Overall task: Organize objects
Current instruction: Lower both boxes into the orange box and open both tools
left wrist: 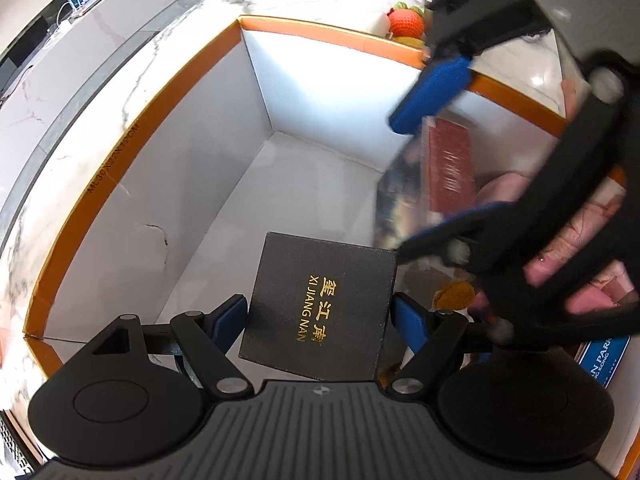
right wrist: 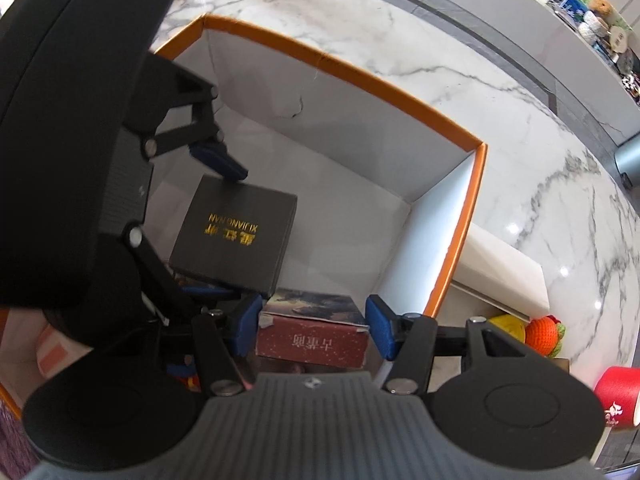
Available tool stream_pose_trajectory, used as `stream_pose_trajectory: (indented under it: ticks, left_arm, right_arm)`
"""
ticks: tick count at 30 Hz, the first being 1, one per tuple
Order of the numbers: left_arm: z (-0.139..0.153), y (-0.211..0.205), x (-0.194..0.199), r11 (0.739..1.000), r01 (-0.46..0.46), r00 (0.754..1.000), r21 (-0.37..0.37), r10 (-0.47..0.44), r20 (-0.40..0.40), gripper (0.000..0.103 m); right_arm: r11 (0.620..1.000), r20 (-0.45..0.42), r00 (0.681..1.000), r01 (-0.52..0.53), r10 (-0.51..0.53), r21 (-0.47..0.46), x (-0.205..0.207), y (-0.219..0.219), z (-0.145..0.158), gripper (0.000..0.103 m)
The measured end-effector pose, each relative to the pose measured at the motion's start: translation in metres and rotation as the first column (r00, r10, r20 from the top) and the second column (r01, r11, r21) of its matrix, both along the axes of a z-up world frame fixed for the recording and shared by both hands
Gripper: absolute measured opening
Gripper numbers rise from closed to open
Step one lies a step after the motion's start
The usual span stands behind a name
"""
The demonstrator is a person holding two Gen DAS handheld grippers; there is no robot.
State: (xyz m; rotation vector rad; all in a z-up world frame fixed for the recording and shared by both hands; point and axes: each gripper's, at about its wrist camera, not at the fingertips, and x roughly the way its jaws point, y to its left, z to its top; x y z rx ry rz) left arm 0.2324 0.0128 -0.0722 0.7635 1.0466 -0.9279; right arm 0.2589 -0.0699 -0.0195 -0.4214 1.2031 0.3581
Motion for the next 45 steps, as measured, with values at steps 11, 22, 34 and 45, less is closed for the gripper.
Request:
stream_pose_trajectory:
  ticks: [11,22,34,45]
  left_arm:
    - [0.004,0.023,-0.013,0.999,-0.035,0.998,-0.020,0.034,-0.048,0.092]
    - [0.006,0.036,-0.035,0.999,-0.037,0.998,-0.012,0.036,-0.055,0.092]
    - [0.005,0.032,-0.065,0.995,0.087,0.995,0.054,-0.084,-0.047,0.092]
    - [0.001,0.036,-0.086,0.967,0.216,0.975,0.137,-0.206,-0.087,0.093]
  right_arm:
    - [0.997,0.037,0.998,0.054,-0.056,0.046,0.014,-0.010,0.004,0.059]
    - [0.998,-0.063,0.998,0.032,-0.028,0.058,-0.001,-0.016,0.022,0.053]
    - [0.996,0.081,0.996,0.016,-0.023,0.085,-0.013,-0.021,0.046,0.026]
    - [0.989,0.156,0.985,0.050,-0.071,0.136,-0.020,-0.037,0.057,0.026]
